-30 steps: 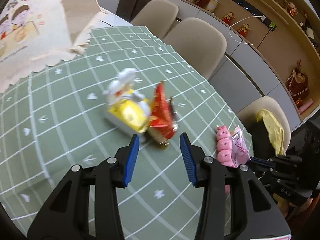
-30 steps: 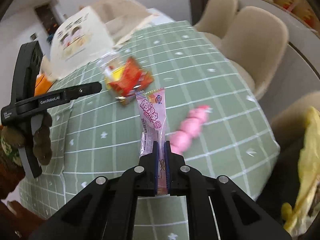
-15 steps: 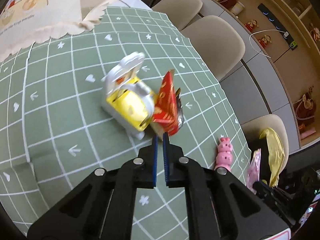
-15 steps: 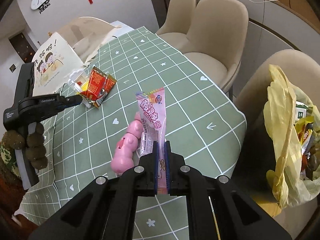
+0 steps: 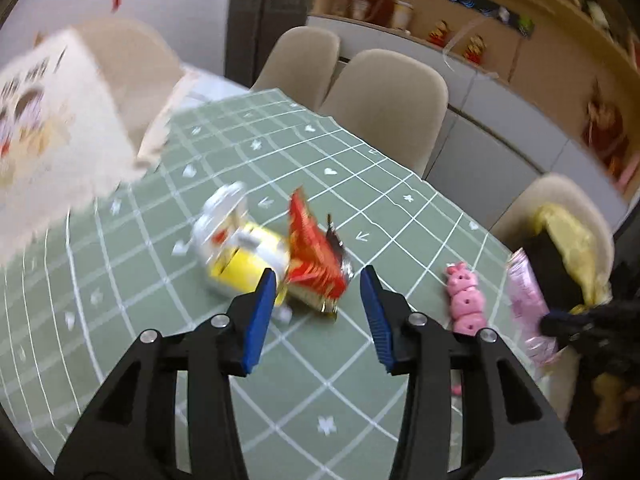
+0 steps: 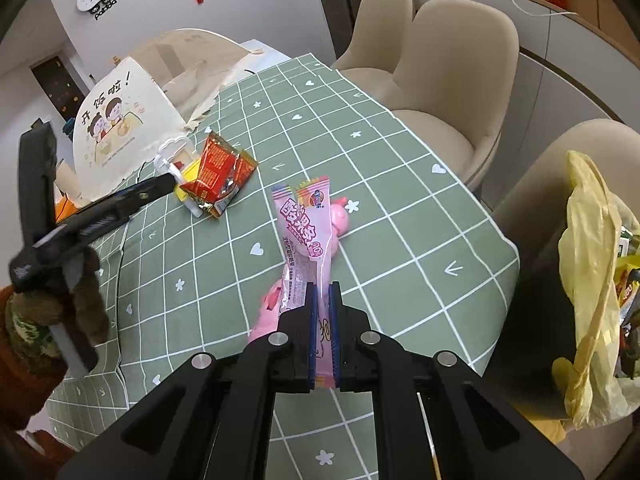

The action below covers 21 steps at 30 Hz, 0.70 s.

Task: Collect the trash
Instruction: 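Reach the left gripper to the red snack bag while right holds the pink candy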

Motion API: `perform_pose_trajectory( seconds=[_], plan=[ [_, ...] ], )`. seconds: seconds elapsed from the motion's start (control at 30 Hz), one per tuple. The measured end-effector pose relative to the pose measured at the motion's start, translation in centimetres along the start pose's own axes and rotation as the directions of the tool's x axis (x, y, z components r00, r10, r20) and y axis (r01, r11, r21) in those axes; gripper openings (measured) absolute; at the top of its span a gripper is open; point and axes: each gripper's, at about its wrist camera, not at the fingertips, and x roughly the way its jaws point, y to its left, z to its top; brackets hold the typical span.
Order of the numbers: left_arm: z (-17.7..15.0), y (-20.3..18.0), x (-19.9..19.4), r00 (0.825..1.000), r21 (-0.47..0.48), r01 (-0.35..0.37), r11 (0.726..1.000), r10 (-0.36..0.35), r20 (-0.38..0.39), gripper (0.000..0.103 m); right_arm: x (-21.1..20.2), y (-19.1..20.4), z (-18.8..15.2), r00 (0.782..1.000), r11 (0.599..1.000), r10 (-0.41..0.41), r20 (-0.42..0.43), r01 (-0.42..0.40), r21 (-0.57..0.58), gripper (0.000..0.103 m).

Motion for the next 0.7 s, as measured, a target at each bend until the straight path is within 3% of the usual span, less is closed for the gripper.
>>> perform_pose_trajectory(
  seconds=[0.2, 0.43, 0.53, 0.6, 0.7],
  plan=[
    [0.8, -2.0, 3.6, 0.999, 0.112, -0.032, 0.993, 0.035, -0.025, 0.041, 0.3, -1.7, 0.1, 1.000, 0.999, -0.015, -0.005, 0.015, 0.041, 0.008],
    [1.6, -0.9, 5.3, 0.998, 0.056, -0.010, 0.998, 0.013, -0.060, 0.041, 1.7, -2.3, 0.0, 0.999, 0.998, -0.011, -0.030, 0.012, 0.060, 0.008],
    [1.2, -0.4, 5.5, 0.984, -0.010, 0.115, 0.993, -0.115, -0.138, 0.038, 2.2, -2.1, 0.1, 0.999, 0.998, -0.006, -0.037, 0.008, 0.058, 0.008],
    [0.4, -0.3, 5.7, 0.960, -0.051, 0.205, 0.977, -0.211, -0.185, 0.038, 2.3, -2.0, 0.3, 0.999, 0.999, -0.004, -0.037, 0.006, 0.054, 0.008],
    [-0.4, -0.4, 5.4, 0.957, -0.032, 0.213, 0.977, -0.215, -0.194, 0.038, 2.3, -2.1, 0.4, 0.999, 0.998, -0.004, -0.033, 0.005, 0.056, 0.008]
  ],
)
